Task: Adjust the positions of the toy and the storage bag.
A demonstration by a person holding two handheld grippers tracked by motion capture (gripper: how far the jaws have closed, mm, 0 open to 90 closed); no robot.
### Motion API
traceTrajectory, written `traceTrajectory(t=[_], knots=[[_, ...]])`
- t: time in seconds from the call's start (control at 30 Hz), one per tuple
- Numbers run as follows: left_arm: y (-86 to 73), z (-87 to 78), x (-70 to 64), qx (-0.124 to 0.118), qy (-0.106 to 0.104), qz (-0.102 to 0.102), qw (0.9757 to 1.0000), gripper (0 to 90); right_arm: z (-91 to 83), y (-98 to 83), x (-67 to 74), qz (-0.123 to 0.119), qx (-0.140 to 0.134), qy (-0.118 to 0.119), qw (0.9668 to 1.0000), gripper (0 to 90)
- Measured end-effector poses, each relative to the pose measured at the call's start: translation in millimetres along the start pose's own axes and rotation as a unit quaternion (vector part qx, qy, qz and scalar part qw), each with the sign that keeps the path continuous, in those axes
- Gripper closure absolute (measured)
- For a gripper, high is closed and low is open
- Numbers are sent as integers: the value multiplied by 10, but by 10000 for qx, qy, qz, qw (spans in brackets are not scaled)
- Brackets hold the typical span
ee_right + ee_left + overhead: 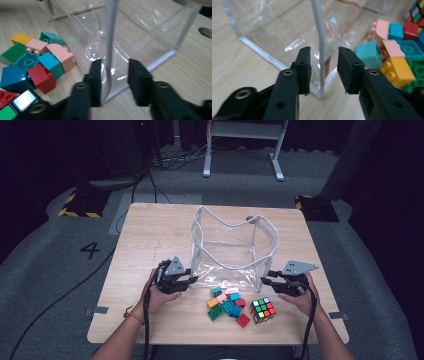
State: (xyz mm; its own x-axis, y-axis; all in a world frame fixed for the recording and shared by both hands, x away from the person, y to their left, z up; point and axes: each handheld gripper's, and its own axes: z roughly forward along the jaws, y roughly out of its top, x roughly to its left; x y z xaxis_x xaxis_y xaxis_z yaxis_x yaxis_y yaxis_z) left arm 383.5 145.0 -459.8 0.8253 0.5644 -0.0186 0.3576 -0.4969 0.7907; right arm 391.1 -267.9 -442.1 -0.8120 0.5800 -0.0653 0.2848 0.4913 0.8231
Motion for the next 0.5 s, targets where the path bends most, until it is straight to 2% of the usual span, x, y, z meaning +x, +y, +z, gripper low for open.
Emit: traceTrajectory(t=[0.07, 0.1, 0.13, 0.17, 0.23, 0.27, 0.33, 0.4, 0.43, 0.5], knots=[[-57, -52, -30, 82, -27, -22, 10000, 479, -66, -25, 5, 88, 45, -17, 9999, 488], [-92, -76, -62, 114, -22, -10, 9999, 401, -147, -67, 19, 209, -23, -114, 9997, 406], [-127, -91, -103, 137, 5, -29, 9999, 401, -147, -67, 19, 209, -23, -114, 9997, 406], [-163, -105, -146, 184, 26, -33, 9998, 349, -194, -90, 22, 271, -72, -78, 9996, 380], [-240, -125, -251, 285, -62, -19, 9996, 324, -290, -134, 61, 364, -163, -45, 9992, 339], [-277, -123, -311, 349, -137, -3, 9993, 275, -347, -172, 104, 417, -235, -30, 9989, 314], [-347, -120, -420, 458, -296, 89, 9985, 265, -365, -194, 138, 466, -246, 31, 9986, 300], [-408, -91, -538, 486, -446, 9, 9978, 244, -379, -236, 225, 422, -157, 69, 9990, 278], [-418, -76, -571, 512, -484, 35, 9975, 231, -371, -285, 327, 443, -103, 201, 9988, 259], [-421, -22, -672, 529, -664, -6, 9964, 232, -361, -306, 382, 374, -13, 257, 9990, 249]])
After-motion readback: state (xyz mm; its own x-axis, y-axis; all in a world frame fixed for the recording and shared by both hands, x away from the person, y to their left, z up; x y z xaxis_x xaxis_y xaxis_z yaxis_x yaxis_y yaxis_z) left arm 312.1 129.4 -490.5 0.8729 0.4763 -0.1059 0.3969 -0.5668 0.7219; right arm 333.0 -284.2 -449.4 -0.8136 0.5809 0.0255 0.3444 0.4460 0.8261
